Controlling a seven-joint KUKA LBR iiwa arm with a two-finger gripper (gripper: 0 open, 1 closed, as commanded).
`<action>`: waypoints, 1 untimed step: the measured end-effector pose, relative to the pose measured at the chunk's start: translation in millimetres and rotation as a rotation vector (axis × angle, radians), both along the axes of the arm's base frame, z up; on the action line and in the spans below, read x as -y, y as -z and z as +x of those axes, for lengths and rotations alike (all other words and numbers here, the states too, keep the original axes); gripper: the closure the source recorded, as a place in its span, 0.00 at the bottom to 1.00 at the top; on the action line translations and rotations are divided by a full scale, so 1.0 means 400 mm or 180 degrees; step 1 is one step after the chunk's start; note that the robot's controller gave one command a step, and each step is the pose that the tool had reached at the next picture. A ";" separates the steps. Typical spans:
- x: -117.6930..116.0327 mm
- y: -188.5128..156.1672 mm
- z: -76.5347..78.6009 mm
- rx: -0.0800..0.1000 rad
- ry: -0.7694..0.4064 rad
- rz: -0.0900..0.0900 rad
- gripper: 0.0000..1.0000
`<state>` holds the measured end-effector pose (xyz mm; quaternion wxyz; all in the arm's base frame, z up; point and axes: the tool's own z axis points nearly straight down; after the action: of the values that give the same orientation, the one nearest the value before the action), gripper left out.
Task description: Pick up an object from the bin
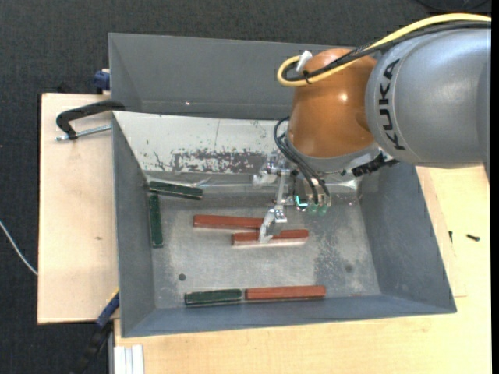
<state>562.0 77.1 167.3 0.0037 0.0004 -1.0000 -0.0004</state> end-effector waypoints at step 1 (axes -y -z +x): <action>0.001 -0.010 0.005 0.0026 0.0003 0.0002 0.00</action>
Offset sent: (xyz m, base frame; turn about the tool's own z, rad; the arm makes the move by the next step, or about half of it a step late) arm 0.0233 -0.0152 -0.0973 -0.0519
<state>563.9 76.8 171.5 -0.0004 -0.0001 -1.0000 -0.0008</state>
